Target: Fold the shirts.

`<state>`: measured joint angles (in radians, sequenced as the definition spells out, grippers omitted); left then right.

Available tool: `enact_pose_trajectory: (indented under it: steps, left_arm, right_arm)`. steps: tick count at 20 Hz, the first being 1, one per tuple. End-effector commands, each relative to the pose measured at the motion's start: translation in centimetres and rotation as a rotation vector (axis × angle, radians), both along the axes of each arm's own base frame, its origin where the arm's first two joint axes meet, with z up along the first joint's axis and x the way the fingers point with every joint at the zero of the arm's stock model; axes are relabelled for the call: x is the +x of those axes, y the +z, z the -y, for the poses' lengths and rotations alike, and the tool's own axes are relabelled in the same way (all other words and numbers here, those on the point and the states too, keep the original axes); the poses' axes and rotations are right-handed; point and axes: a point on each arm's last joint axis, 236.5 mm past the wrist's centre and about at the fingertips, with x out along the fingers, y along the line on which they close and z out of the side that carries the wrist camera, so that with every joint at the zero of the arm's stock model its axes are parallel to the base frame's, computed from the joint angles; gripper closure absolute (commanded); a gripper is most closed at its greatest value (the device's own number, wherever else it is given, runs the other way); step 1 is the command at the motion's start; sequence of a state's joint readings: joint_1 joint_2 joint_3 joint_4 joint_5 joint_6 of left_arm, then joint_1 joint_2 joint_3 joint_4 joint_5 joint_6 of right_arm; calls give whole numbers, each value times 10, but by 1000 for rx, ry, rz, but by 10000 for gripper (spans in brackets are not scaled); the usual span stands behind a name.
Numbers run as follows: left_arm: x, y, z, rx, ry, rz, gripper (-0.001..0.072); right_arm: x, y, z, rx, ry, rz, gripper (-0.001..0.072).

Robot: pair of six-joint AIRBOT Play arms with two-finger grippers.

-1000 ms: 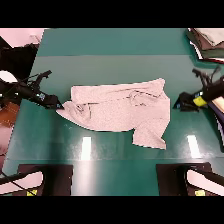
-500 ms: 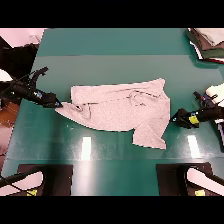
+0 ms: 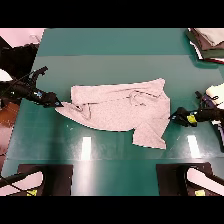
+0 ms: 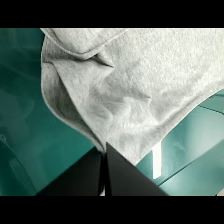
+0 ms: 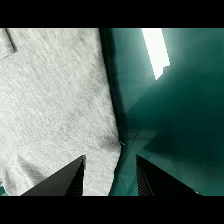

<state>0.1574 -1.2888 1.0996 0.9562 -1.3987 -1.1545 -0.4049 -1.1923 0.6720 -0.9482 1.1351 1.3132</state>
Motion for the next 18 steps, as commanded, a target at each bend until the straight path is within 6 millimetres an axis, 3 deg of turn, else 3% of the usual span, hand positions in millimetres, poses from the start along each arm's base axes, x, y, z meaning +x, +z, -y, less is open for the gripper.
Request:
enact_pose_trajectory:
  steps: [1,6,7,9,10,11,13,15,17,18]
  left_arm:
    - [0,1,0,-2,3,1,684]
    - [-2,3,4,-19,-3,-7,684]
    - [-3,3,4,-20,-7,-12,684]
    - [-5,3,5,-23,-11,-17,684]
    - [-5,3,5,-24,-10,-17,684]
    - [-5,4,5,-26,-10,-17,684]
    - [-3,9,8,-47,15,-20,685]
    - [6,29,8,-51,35,30,685]
    - [24,74,6,-41,58,154,685]
    - [33,107,5,-31,64,244,684]
  right_arm:
    - [1,2,-4,13,5,4,346]
    - [7,0,-24,-17,75,35,354]
    - [6,0,-26,-16,82,34,401]
    - [6,0,-27,-14,87,32,424]
    - [5,0,-28,-13,90,31,616]
    - [5,1,-28,-12,91,34,697]
    - [11,11,-26,-24,97,70,699]
    - [33,50,-21,-61,101,187,699]
    - [62,119,-12,-128,106,379,700]
    - [76,164,-8,-171,106,496,700]
